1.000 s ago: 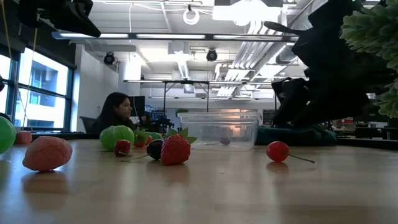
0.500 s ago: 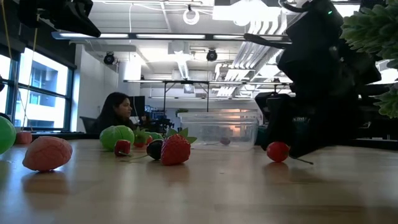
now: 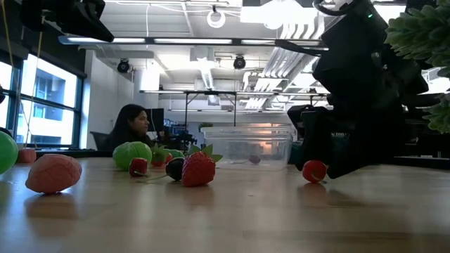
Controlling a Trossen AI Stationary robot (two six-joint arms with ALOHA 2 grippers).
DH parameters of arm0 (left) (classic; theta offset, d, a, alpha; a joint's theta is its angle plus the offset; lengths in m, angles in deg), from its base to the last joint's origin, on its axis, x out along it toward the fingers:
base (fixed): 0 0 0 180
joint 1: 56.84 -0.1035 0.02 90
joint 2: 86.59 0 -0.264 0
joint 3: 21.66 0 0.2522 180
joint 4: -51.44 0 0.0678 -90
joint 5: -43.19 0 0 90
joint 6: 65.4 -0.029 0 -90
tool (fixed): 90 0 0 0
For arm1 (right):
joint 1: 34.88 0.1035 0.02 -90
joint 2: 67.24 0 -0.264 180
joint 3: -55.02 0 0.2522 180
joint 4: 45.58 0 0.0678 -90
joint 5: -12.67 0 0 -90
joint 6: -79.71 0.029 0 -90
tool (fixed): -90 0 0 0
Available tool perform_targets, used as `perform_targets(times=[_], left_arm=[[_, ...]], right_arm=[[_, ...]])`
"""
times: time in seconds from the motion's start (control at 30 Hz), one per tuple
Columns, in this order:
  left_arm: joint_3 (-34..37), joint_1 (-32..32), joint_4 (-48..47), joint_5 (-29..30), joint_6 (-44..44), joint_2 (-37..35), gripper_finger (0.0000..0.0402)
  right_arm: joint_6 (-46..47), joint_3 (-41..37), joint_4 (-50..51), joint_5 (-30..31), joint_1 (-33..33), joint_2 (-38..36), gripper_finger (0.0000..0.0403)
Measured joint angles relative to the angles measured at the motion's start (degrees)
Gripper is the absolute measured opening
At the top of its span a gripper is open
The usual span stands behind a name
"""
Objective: Pick and placing Produce into tupperware
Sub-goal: Put the red cherry into the transparent bin
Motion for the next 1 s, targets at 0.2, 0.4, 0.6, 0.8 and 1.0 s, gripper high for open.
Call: perform_targets(times=[0.2,0.4,0.6,0.8,1.0], left_arm=[[0.00,0.01,0.00,0.01,0.00,0.00,0.0010],[0.00,-0.02,0.00,-0.01,0.00,0.00,0.0010],[0.00,0.00,0.00,0.01,0.00,0.00,0.0010],[0.00,-0.01,0.00,0.00,0.00,0.00,0.0010],[0.00,-0.02,0.00,0.01,0.00,0.00,0.0010]], right_arm=[[-0.37,0.00,0.00,-1.49,-1.60,0.00,0.0166],[-0.55,0.00,0.00,-2.47,-1.64,0.00,0.0166],[-1.46,0.63,0.13,-2.48,-1.64,0.00,0.0166],[-2.08,1.86,4.41,-2.52,-1.64,0.00,0.0165],[-2.70,1.86,3.86,-2.52,-1.64,0.00,0.0165]])
